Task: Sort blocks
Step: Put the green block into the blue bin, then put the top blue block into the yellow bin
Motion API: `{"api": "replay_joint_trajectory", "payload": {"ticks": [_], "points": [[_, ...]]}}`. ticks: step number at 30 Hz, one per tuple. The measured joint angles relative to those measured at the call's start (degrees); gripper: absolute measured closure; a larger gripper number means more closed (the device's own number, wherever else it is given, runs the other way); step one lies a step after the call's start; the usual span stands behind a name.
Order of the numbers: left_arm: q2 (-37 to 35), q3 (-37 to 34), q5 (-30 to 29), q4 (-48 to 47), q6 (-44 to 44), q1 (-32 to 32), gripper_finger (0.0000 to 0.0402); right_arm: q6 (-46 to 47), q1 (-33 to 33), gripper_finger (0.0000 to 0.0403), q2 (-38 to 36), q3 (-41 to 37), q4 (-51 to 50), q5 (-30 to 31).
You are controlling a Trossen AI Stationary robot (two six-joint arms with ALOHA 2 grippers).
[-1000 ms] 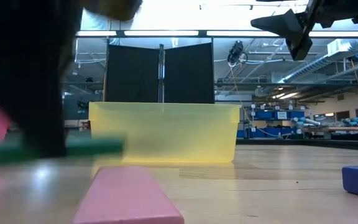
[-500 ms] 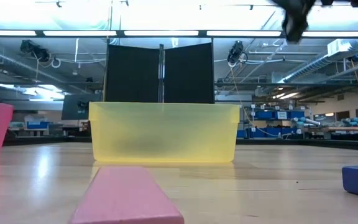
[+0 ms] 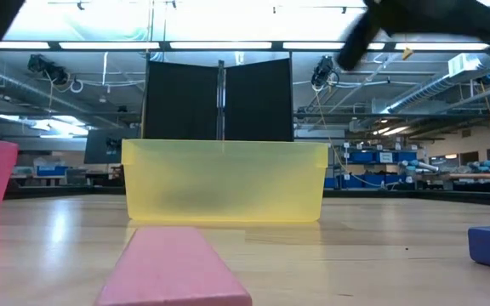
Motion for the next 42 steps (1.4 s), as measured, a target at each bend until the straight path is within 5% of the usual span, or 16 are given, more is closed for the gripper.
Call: {"api": "replay_joint_trajectory", "payload": {"ticks": [11, 15, 20, 24, 37, 42], "points": [[7.31, 0.26, 4.85, 21.44, -1.58, 5.24, 0.03, -1.31, 2.12, 0.0209, -3.01, 0.0, -0.44, -1.42], [10.81, 5.8, 5.24, 21.85, -1.47, 6.02, 0.03, -1.74, 2.13, 0.021, -3.12, -0.01, -0.32, -1.42], [19.82, 20.91, 5.94, 17.67, 0.3, 6.41, 0.03, -1.74, 2.13, 0.021, -3.23, 0.0, -0.31, -1.4], [20.79, 18.28, 6.1, 21.41, -1.46, 6.92, 0.0298, -1.46, 2.23, 0.0209, -3.66, -0.02, -0.35, -1.39], [19.86, 21.41, 9.27, 14.19, 2.83, 6.23, 0.0135, -1.52, 2.27, 0.0209, -3.75, -0.02, -0.77, -0.48], [16.6, 21.29, 4.26, 9.68, 6.5, 4.92, 0.0147, -1.21, 3.1, 0.0211, -3.73, -0.02, -1.61, -0.35]]}}
